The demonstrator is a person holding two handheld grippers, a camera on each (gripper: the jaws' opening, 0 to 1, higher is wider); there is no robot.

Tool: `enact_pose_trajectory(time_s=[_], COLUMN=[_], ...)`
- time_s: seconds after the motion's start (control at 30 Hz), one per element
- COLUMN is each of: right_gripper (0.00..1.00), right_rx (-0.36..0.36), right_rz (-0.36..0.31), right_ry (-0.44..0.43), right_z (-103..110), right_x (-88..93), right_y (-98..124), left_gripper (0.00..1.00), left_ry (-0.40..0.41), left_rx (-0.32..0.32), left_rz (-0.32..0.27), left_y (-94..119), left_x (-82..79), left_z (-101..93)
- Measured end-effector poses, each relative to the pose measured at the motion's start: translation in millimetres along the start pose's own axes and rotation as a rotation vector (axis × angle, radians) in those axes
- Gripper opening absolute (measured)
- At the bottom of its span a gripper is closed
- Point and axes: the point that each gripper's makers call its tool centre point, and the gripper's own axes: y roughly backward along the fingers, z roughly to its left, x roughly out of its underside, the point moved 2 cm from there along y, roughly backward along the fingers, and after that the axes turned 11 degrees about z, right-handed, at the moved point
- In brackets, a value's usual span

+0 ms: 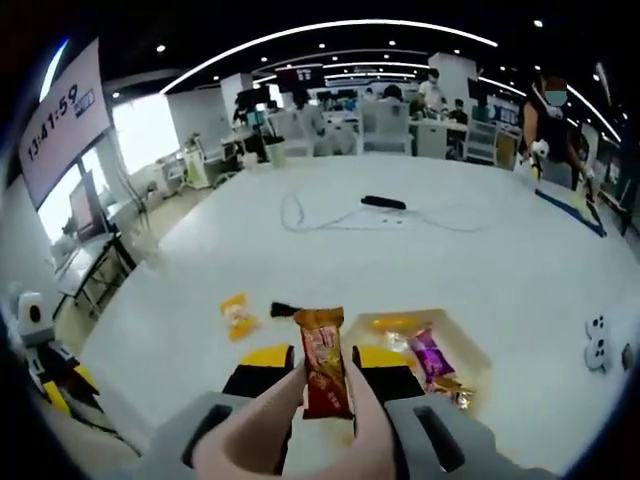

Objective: Place the target food into the container with the food tongs after gripping and lifting it, then release it inside without dropping or visibly crushing the food.

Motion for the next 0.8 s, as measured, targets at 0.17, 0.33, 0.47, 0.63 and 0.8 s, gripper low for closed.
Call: enact_pose_trajectory(time_s=[0.17,0.33,0.47,0.63,0.8], right_gripper=[0.22,0.22,0.22,0.22,0.22], right_rx=[0.022,0.036,0.043,0.049,0.053], right_rz=[0.0,0.007,0.011,0.013,0.011], right_ry=[-0.016,-0.027,-0.041,-0.054,-0.068], right_z=[-11.2,-20.0,-24.3,-27.9,-30.6], right_x=[1.0,4.4,7.8,10.4,11.4], right_y=[4.4,4.6,5.3,6.6,7.6], left_gripper=[0.32,0.32,0.32,0.32,0.32], left_ry=[-0.005,-0.008,-0.007,-0.006,-0.008], left_rx=[0.011,0.016,0.017,0.017,0.019], left_rz=[0.0,0.008,0.01,0.01,0.012], left_y=[-1.6,-1.0,0.3,0.6,0.0], left_x=[-1.5,0.3,2.0,1.5,1.7], left_z=[-1.8,-2.3,-1.8,-1.0,-1.3])
